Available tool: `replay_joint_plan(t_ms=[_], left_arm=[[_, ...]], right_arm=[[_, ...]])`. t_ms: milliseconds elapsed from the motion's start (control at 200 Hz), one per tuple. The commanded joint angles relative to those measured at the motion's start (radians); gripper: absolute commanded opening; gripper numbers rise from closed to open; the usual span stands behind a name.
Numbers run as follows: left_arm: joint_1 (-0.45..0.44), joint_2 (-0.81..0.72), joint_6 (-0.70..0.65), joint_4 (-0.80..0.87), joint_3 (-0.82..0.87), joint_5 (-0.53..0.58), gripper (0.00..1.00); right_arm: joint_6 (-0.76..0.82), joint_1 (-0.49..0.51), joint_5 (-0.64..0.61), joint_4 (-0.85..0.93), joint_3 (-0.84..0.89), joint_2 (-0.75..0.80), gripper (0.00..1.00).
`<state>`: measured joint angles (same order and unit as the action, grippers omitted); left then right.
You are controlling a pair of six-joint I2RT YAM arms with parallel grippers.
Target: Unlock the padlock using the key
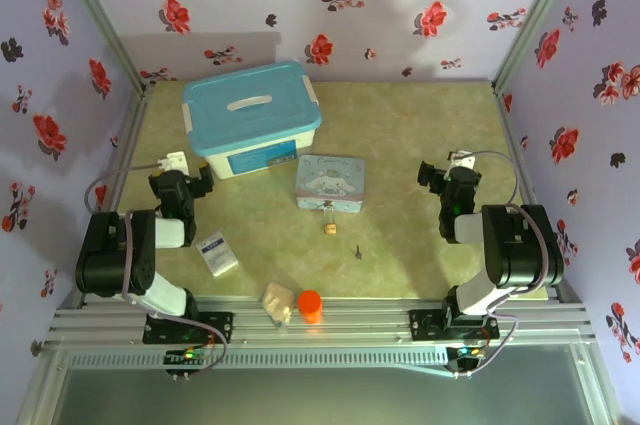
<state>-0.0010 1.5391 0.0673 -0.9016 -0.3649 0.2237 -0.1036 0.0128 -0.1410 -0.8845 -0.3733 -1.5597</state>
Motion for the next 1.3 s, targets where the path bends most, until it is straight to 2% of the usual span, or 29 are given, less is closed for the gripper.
replay_joint_plan(t_ms=[0, 1170, 1295], left_arm=[[-0.014, 0.007, -0.029, -0.008, -0.022, -0.027, 1.00], [-0.016, 0.008, -0.029, -0.006, -0.022, -0.030, 1.00], [-0.016, -0.031, -0.026, -0.033, 0.009, -0.013, 1.00]], right_arm=[[0.020, -0.007, 0.006, 0.007, -0.021, -0.002, 0.99], [0.019, -0.007, 0.009, 0.004, -0.021, -0.001, 0.99], [0.025, -0.007, 0.024, 0.014, -0.025, 0.005, 0.99]])
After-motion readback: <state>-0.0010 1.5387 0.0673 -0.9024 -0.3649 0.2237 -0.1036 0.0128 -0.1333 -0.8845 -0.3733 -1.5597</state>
